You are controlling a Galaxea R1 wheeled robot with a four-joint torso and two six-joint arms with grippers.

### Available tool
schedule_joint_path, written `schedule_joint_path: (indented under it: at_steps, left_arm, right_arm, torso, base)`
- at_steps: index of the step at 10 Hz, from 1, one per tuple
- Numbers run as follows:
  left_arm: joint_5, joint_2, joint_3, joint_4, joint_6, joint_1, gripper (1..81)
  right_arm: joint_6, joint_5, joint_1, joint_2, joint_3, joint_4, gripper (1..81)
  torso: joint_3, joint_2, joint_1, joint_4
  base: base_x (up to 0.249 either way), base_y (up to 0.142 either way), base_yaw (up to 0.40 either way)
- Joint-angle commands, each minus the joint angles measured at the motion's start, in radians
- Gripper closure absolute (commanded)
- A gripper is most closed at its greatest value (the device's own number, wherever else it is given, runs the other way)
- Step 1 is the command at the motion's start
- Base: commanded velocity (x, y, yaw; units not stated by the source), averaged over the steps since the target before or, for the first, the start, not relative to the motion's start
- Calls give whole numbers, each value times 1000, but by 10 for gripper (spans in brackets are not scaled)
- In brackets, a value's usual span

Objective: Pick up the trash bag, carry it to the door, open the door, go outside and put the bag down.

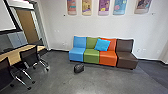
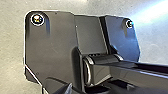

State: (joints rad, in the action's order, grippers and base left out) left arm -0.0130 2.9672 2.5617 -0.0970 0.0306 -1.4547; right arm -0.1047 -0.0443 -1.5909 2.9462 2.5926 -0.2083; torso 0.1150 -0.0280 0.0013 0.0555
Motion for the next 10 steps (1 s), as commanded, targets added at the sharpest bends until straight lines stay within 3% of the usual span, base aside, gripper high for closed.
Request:
schedule_joint_path:
  at_steps: [1, 10]
  left_arm:
    - [-56, 0, -6, 7, 2, 46, 10]
    - [-58, -6, -6, 5, 2, 46, 10]
  right_arm:
    - [2, 57, 30, -2, -3, -5, 10]
    - [0, 57, 38, 7, -3, -3, 10]
  torso:
    - [0, 0, 0, 0]
    - [0, 0, 0, 0]
  base:
    - [118, 0, 0]
    - [115, 65, 0]
